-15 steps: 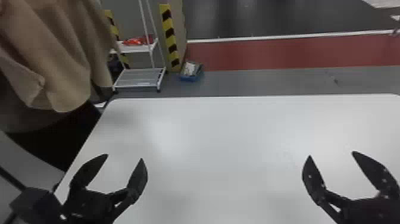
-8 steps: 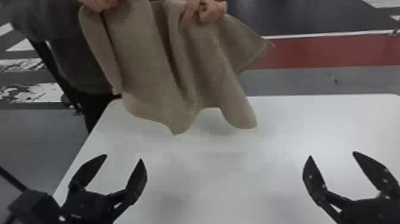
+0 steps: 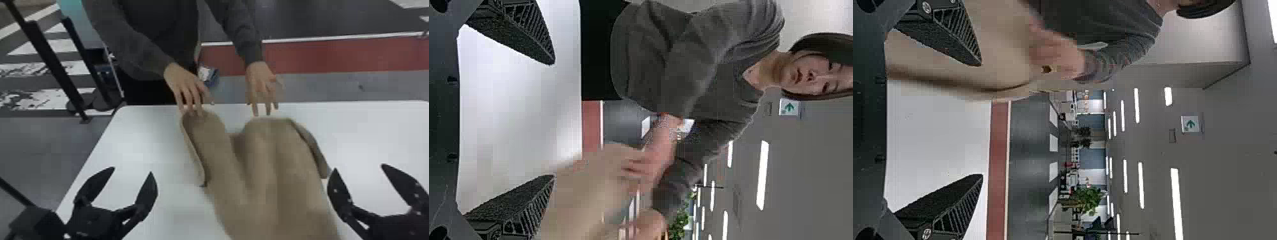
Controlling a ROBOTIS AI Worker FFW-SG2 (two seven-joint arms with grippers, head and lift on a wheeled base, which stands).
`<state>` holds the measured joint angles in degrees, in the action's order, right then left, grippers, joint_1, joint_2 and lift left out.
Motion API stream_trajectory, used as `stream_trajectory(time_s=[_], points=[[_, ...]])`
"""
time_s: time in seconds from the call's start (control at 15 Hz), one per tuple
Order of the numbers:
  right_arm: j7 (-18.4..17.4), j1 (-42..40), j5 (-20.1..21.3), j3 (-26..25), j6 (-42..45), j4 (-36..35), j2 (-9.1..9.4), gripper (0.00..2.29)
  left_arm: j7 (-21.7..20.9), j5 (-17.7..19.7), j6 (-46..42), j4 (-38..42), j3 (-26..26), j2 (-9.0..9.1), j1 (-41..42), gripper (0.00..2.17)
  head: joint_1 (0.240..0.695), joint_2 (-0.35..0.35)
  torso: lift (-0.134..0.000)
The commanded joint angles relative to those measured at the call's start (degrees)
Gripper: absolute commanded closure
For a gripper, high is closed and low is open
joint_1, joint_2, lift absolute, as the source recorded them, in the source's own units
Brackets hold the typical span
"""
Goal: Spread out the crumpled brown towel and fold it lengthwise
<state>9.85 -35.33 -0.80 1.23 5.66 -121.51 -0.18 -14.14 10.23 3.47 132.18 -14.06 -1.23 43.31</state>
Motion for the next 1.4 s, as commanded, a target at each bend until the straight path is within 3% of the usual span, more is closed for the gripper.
stream_trajectory(time_s=[0.0, 1.33], points=[[0.08, 0.00, 0.01, -0.09, 0.00, 0.05, 0.23, 0.08, -0.01, 0.05, -0.17, -0.17, 0.00, 0.00, -0.07, 0.06, 0.695, 0.160, -0.128], [0.26, 0.00, 0.71, -0.44, -0.88, 0.49, 0.23, 0.08, 0.70, -0.03, -0.87, -1.40, 0.70, 0.18, -0.34, 0.06, 0.695, 0.157, -0.128]])
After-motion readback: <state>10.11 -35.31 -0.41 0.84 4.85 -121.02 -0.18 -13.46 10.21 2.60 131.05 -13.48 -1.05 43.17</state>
